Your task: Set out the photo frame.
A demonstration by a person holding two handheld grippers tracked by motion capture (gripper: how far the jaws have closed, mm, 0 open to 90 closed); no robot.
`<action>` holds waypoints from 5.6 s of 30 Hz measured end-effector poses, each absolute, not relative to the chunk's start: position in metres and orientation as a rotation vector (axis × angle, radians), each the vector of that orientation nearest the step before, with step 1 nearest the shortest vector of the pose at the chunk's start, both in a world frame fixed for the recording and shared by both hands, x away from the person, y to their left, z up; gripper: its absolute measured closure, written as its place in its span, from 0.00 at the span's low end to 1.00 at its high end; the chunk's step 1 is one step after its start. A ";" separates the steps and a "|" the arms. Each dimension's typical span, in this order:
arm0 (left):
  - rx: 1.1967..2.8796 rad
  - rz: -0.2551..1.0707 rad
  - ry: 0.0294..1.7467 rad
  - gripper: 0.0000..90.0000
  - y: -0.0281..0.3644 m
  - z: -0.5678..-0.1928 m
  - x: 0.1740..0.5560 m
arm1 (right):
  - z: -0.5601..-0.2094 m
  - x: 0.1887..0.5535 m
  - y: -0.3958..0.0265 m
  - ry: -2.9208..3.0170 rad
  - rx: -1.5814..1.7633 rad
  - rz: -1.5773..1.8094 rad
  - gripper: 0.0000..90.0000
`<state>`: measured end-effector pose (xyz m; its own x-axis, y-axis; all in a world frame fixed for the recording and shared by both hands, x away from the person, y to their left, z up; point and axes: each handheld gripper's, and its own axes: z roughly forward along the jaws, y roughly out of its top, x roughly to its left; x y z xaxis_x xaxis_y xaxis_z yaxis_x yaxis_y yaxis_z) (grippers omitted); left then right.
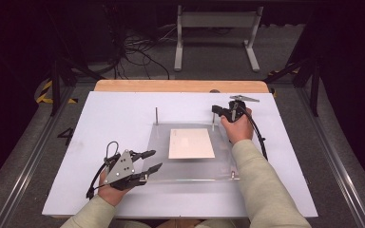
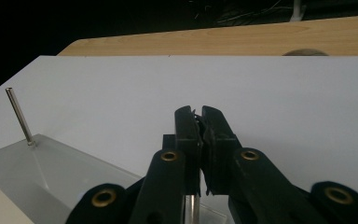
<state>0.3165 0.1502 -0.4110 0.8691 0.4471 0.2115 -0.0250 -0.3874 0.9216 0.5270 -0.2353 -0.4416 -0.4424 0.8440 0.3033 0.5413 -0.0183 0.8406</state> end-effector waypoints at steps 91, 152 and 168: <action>1.953 0.523 0.367 0.59 0.154 -0.397 0.321 | -0.396 0.313 -0.249 2.206 0.554 1.568 0.22; 1.809 0.693 0.382 0.64 0.137 -0.333 0.317 | -0.341 0.330 -0.232 2.006 0.341 1.371 0.65; 1.729 0.640 0.370 0.69 0.151 -0.312 0.298 | -0.312 0.304 -0.234 1.976 0.338 1.503 0.66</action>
<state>0.2975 0.1505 -0.3118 0.7983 0.5602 0.2212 -0.0882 -0.2546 0.9630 0.3038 -0.2343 -0.3121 -0.7719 0.5479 -0.3224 -0.1643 0.3179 0.9338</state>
